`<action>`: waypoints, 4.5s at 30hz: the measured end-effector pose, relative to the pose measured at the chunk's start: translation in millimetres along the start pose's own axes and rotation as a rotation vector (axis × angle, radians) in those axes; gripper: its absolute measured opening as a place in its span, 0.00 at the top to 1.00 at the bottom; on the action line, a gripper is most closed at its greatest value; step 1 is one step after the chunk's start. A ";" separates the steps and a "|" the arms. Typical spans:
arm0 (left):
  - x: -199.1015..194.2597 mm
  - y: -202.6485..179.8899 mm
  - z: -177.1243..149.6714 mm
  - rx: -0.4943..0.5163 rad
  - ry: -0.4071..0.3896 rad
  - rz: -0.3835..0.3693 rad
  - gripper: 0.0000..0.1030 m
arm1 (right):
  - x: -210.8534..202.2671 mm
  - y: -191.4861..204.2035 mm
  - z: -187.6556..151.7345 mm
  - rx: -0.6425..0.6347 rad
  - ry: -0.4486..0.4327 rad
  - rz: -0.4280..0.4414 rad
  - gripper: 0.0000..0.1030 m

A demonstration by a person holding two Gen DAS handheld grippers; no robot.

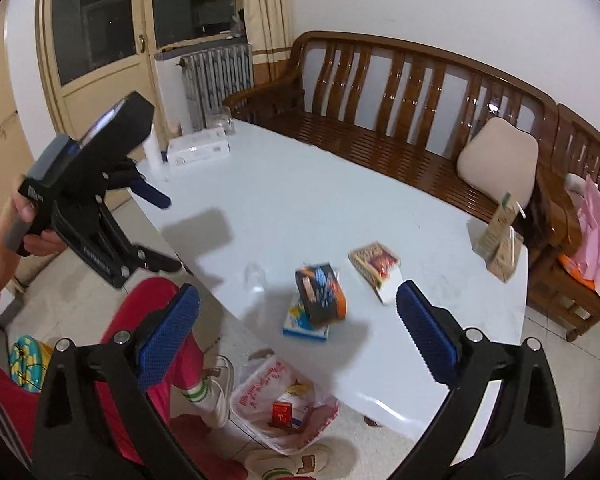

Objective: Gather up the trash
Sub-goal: 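Raise both tools back up over the table, then grasp the clear plastic tray with the left gripper while the right gripper grasps the black-and-orange box, then carry the clear tray and black box down over the plastic bag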

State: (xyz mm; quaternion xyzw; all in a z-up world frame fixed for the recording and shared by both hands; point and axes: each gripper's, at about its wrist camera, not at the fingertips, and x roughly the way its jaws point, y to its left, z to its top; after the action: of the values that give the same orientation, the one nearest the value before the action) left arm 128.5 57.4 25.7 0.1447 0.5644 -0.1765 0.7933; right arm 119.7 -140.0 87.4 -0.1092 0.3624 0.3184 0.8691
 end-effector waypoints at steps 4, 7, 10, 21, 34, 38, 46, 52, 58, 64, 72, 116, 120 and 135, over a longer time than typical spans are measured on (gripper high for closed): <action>-3.6 -0.9 12.8 0.062 0.003 0.019 0.10 | -0.3 -11.1 22.0 0.002 -0.009 0.007 0.07; 3.8 -3.0 23.5 0.110 0.016 0.028 0.10 | 1.1 -16.8 32.1 -0.007 -0.019 -0.007 0.07; 14.8 -2.6 27.4 0.137 0.037 0.037 0.10 | 12.8 -21.0 35.7 -0.016 -0.007 -0.016 0.07; 67.2 -1.5 35.1 0.179 0.100 -0.005 0.10 | 69.2 -34.4 28.3 -0.019 0.099 -0.002 0.07; 126.9 3.2 32.9 0.189 0.173 -0.062 0.10 | 147.7 -20.0 -1.4 -0.132 0.281 0.030 0.07; 135.6 8.1 33.3 0.184 0.169 -0.068 0.12 | 169.9 -21.8 -11.3 -0.127 0.326 0.051 0.07; 148.7 14.8 33.6 0.181 0.164 -0.093 0.25 | 204.9 -22.8 -22.9 -0.137 0.387 0.059 0.07; 157.5 19.9 32.6 0.183 0.171 -0.110 0.28 | 225.3 -25.8 -27.9 -0.126 0.421 0.060 0.12; 165.5 27.0 33.8 0.166 0.190 -0.130 0.35 | 236.4 -31.3 -32.6 -0.098 0.437 0.065 0.24; 164.7 26.3 36.1 0.169 0.184 -0.132 0.39 | 241.6 -34.4 -36.5 -0.081 0.458 0.067 0.32; 161.9 23.9 35.5 0.156 0.185 -0.132 0.57 | 241.5 -35.9 -31.3 -0.060 0.449 0.086 0.49; 30.7 -22.8 28.1 0.007 -0.095 -0.114 0.62 | 17.9 -12.2 -23.2 0.085 0.061 -0.197 0.49; 27.4 -41.2 19.3 0.025 -0.097 -0.125 0.62 | -0.5 1.9 -36.5 0.078 0.055 -0.210 0.49; 34.4 -94.2 -25.3 0.061 -0.084 -0.177 0.62 | -37.2 42.9 -92.3 0.080 0.064 -0.239 0.49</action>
State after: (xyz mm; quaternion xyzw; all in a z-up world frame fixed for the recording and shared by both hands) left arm 75.7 -20.2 -17.8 0.1105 0.5355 -0.2690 0.7929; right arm 21.0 -163.3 49.3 -0.1269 0.3869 0.1941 0.8925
